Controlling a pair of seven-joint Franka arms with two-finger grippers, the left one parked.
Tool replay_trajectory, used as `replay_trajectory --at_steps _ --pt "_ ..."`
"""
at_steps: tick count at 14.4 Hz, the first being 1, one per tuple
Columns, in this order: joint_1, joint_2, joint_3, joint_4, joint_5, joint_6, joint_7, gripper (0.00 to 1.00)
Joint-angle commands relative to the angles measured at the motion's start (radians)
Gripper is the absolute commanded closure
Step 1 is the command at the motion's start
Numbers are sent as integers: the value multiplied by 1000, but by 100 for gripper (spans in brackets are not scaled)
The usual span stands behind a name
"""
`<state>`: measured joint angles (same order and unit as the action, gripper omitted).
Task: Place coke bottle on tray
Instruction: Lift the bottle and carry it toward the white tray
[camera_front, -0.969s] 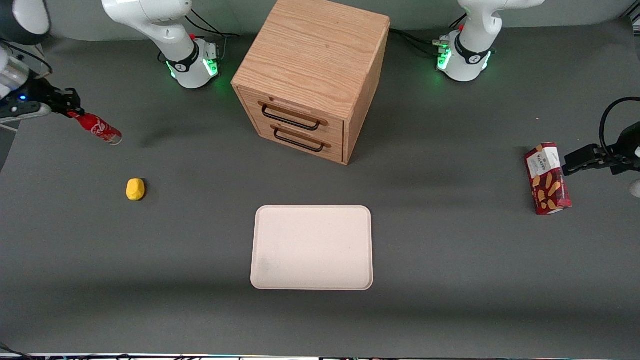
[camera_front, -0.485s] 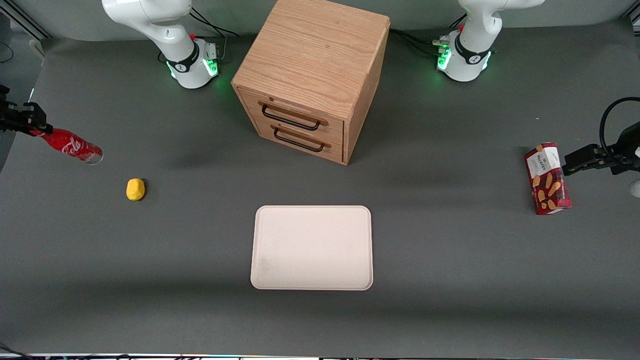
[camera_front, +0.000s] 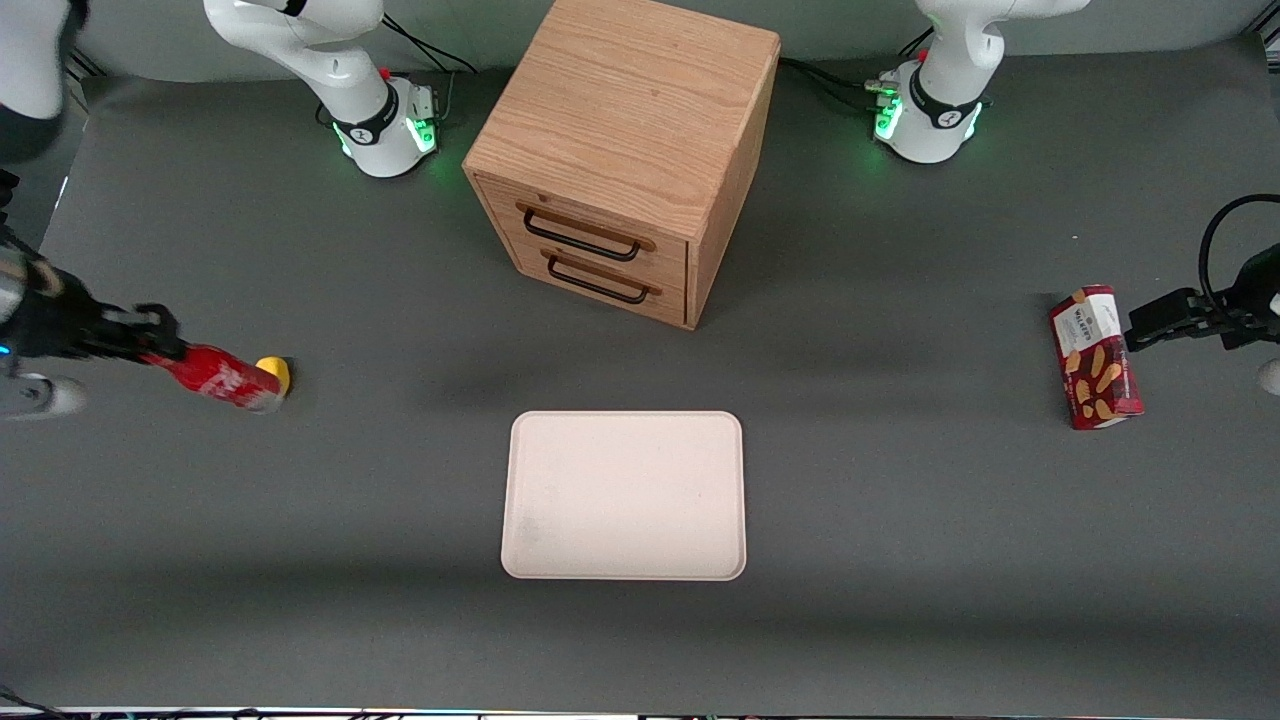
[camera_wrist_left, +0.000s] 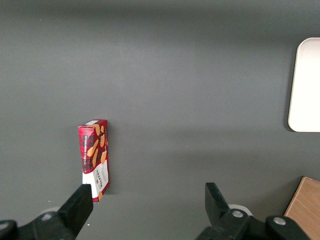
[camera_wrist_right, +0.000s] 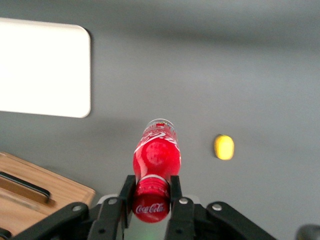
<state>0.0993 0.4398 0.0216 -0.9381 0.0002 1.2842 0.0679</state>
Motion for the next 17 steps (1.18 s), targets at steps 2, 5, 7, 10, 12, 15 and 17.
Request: replay_trajectory --at_steps 2,5,7,10,12,15,17 --pt "-6 124 159 107 -70 88 113 100" --pt "0 200 237 107 -100 214 151 100" --pt "36 255 245 107 -133 295 173 100" --pt "75 336 265 105 -160 404 233 100" --pt "101 379 265 105 -186 463 249 100" --pt "120 433 265 105 -209 520 265 100" --pt "123 462 265 104 -209 566 270 100"
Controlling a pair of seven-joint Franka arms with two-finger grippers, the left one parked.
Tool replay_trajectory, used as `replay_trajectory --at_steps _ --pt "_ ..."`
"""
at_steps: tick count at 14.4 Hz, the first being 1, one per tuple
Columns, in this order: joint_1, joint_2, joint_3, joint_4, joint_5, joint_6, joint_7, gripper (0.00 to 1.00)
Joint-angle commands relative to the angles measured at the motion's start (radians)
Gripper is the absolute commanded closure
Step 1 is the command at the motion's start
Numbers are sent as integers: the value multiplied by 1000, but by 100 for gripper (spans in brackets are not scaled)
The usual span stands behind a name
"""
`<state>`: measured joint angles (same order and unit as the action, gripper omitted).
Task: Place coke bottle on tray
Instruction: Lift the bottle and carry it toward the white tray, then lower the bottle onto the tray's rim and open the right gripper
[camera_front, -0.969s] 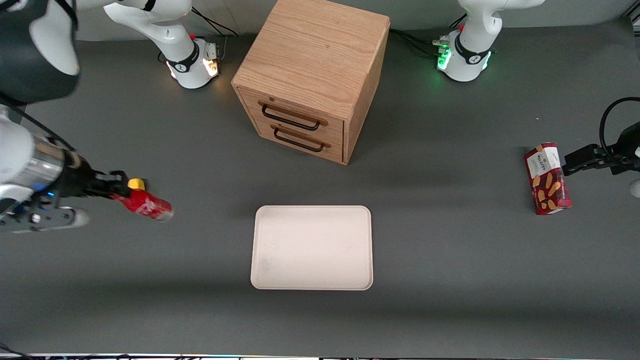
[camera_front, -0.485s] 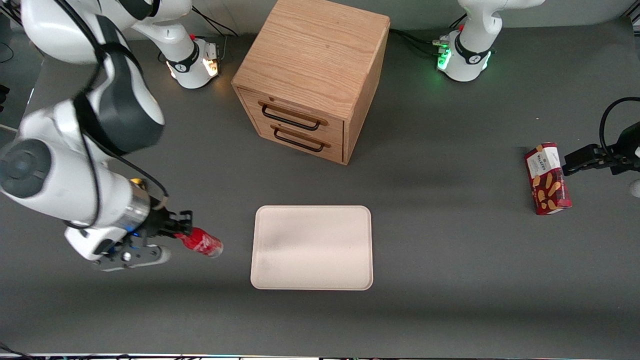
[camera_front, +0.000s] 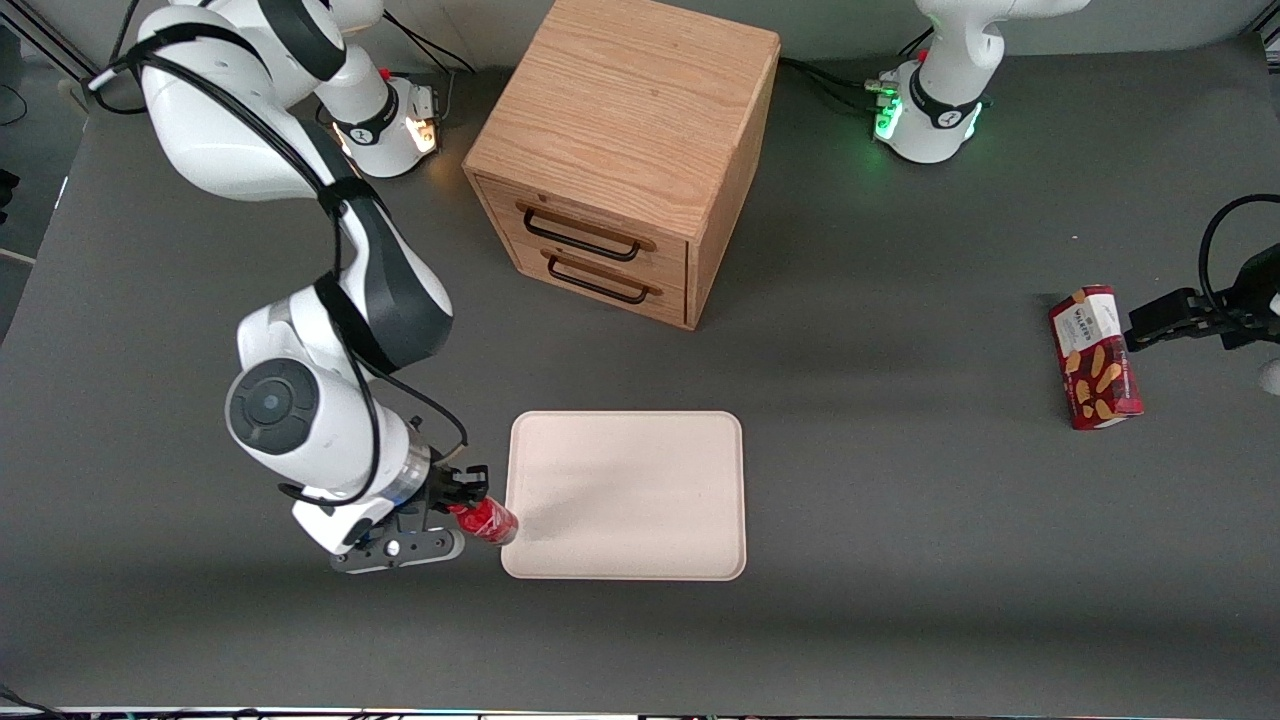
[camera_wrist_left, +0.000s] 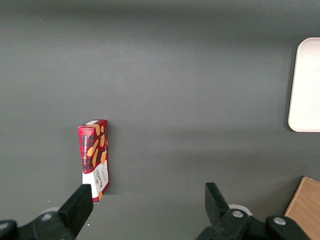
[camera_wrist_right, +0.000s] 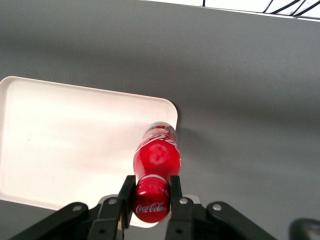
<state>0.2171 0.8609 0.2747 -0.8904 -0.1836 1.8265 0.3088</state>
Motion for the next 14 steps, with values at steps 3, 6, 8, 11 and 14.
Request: replay_trajectory --at_steps 3,6,8,11,14 --pt "18 75 14 51 -53 82 55 100" --pt "30 89 14 47 -54 109 79 100" --pt "36 95 12 47 -66 112 84 100" --pt "41 99 12 38 -83 126 108 86" --pt "41 101 12 10 -108 169 147 27"
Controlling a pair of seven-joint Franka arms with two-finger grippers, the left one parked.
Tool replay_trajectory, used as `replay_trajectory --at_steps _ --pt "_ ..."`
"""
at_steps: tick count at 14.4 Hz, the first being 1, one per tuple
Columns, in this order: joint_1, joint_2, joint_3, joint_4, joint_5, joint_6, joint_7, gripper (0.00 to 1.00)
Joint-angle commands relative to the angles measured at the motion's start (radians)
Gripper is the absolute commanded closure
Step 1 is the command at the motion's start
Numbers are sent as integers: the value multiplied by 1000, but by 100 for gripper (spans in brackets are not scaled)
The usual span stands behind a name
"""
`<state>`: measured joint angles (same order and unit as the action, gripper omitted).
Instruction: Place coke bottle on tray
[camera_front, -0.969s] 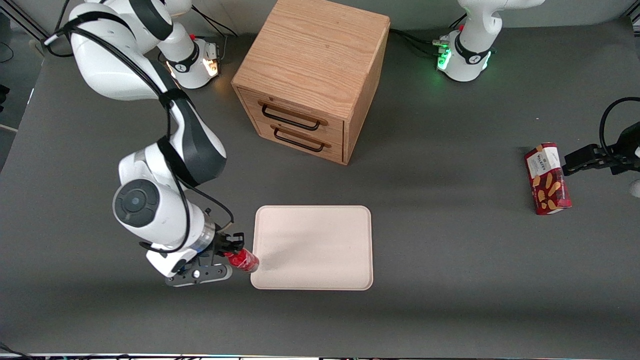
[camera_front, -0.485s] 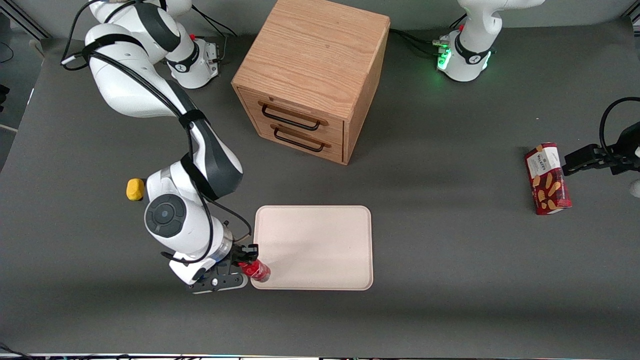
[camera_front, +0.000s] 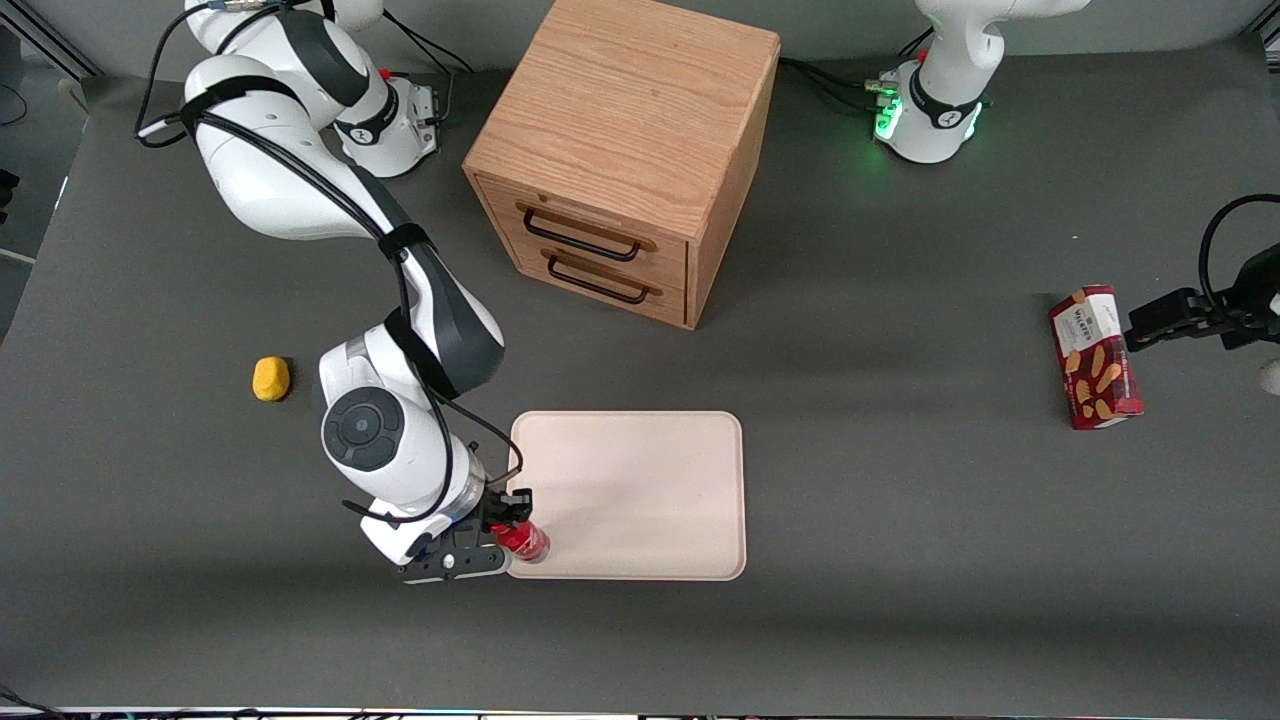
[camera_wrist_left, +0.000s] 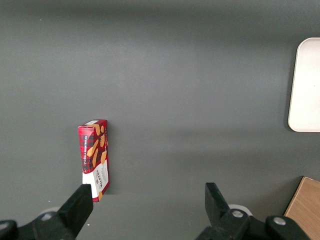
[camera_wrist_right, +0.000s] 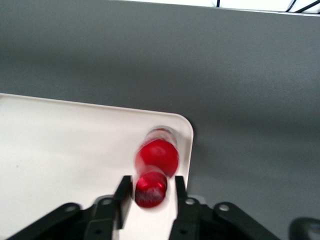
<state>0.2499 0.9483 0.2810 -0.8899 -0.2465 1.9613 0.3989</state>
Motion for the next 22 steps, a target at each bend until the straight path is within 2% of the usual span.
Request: replay_trajectory --at_steps 1,2,11,13,14,16,18,21,22 --pt "6 14 6 2 -45 51 78 21" --pt "8 15 6 -6 -46 63 83 1" --pt "-6 -6 6 -14 -42 64 87 0" --pt "-55 -116 9 -131 -34 56 90 0" --pt "-88 -193 18 -220 -5 56 92 0" --pt "-142 -368 21 -390 112 54 78 0" --pt "-176 -535 -6 -544 171 25 75 0" --pt "-176 -741 -146 -655 281 -137 42 0" --pt "-172 -805 -189 -691 300 -186 0 0"
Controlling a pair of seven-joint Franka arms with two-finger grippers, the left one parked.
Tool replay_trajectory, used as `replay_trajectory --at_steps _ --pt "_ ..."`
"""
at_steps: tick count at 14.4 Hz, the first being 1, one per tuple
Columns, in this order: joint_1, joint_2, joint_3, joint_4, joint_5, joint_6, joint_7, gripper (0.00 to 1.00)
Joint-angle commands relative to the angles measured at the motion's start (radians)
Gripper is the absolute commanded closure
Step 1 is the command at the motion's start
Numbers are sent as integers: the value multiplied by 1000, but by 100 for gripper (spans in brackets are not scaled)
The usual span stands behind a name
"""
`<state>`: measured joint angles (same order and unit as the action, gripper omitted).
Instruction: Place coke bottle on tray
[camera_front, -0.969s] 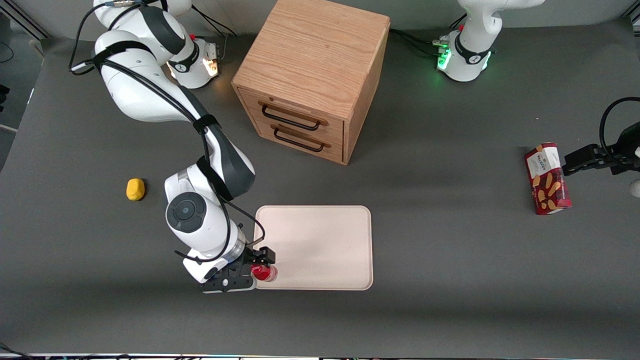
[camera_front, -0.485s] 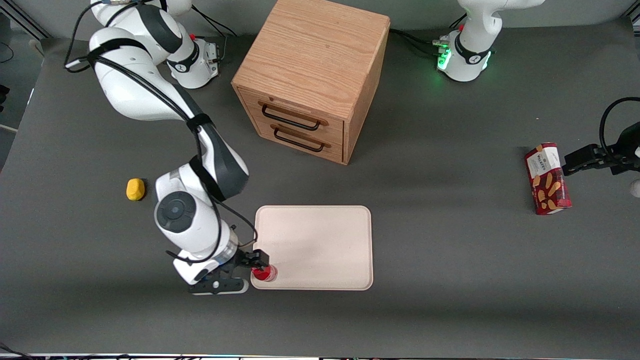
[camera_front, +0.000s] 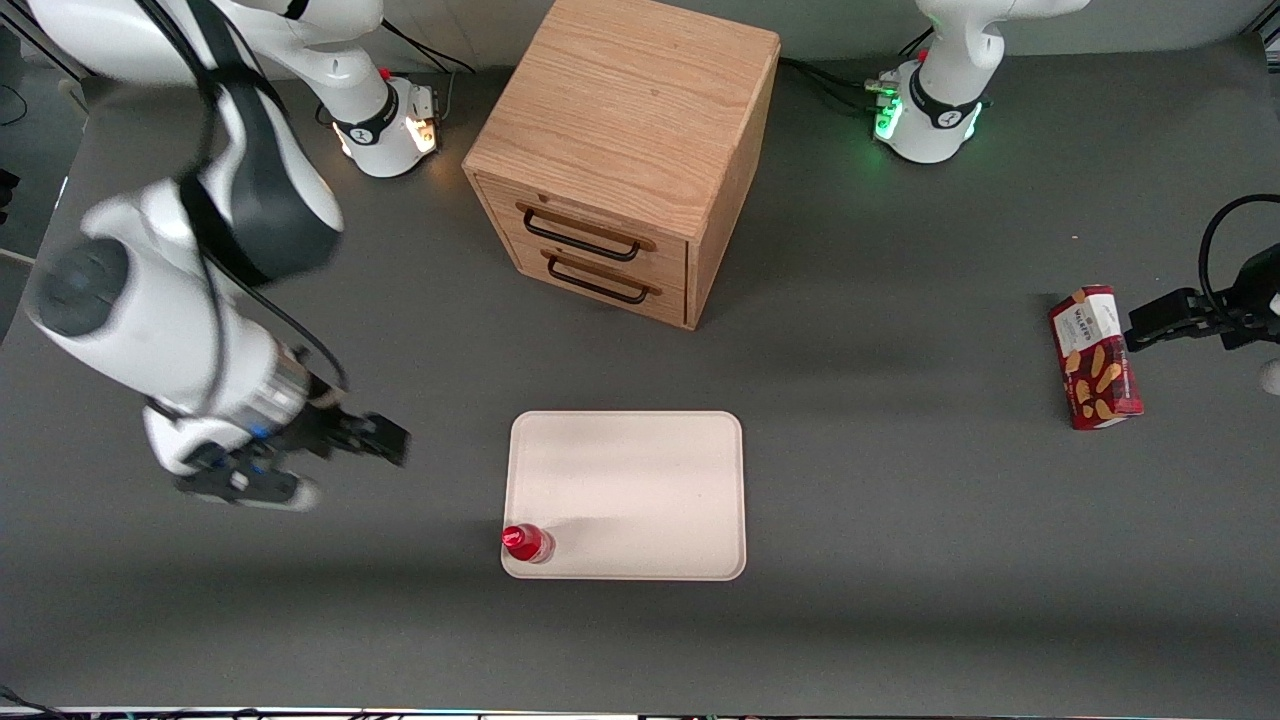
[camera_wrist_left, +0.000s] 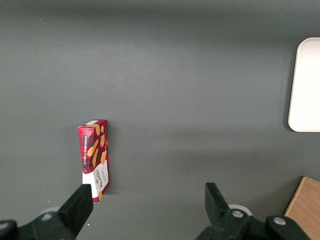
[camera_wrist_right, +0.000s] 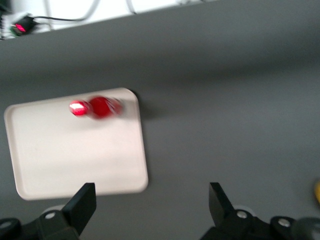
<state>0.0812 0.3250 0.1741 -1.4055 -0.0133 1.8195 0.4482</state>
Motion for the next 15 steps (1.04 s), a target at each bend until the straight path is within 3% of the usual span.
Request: replay_trajectory --at_steps 1,4,7,10,15 --pt "0 -252 -111 -232 67 -67 -68 0" --pt "0 -510 -172 -500 67 -60 -91 0" --pt "2 -667 -264 -641 56 -71 -242 0" --pt "0 -663 -271 -621 -12 -123 -282 0" --pt "2 -607 -266 -538 -16 -176 -284 0"
